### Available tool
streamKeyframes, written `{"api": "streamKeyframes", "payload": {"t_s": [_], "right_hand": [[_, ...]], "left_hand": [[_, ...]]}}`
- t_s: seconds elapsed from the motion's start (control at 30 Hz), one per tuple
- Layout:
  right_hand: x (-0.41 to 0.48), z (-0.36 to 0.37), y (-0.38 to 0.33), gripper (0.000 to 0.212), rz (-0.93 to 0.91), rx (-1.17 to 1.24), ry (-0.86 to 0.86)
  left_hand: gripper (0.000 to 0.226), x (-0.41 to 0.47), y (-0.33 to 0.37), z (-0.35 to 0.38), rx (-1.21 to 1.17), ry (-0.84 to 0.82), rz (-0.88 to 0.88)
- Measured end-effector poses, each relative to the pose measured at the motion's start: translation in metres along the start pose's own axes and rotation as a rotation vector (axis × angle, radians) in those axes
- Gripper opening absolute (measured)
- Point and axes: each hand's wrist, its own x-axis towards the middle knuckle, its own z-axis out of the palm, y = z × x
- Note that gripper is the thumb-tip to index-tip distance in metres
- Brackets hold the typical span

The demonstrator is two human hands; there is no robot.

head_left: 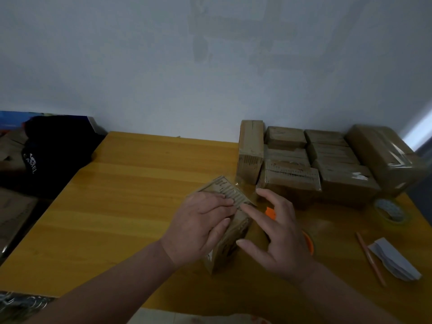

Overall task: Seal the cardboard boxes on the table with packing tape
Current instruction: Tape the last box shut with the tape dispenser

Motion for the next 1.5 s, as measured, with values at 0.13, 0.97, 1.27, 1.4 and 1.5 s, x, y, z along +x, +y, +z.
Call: {"api": "streamKeyframes", "payload": {"t_s": [0.13,0.97,1.27,1.4,1.5], "right_hand": [[0.004,0.0,-0.003,0.055,-0.014,0.016,0.094],[0.032,0.014,-0.023,0.051,0.55,0.326,0.142],[0.049,-0.002,-0.015,0.035,0.803,0.387,0.247],[0.051,-0.016,-0.014,0.033,0.385,0.135,0.347],[0.044,-0.01,-0.018,0.032,-0.051,-0.123,0.238]], "left_hand": [[0.032,-0.001,0.0,0.001,-0.002,0.01,-0.001],[0.033,0.004,0.003,0.001,0.036,-0.003,-0.013],[0.033,0.001,0.002,-0.002,0.008,-0.016,-0.036],[0.029,0.001,0.002,-0.005,-0.018,-0.034,-0.042],[0.029,0.008,0.003,-0.007,-0.041,-0.044,-0.058]]}}
